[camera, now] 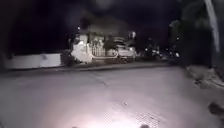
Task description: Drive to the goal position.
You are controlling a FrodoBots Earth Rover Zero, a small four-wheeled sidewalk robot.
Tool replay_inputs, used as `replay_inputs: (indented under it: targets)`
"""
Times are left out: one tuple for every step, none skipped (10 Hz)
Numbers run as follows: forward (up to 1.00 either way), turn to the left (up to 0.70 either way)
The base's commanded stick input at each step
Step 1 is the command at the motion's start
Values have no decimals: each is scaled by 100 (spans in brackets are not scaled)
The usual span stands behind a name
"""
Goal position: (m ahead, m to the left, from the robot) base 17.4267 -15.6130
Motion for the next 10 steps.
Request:
replay_inputs:
  targets:
    - [70,-35]
    - [70,-35]
    - [70,-25]
    - [70,0]
    - [70,0]
    - [70,0]
    - [70,0]
    - [70,0]
    - [70,0]
    - [70,-29]
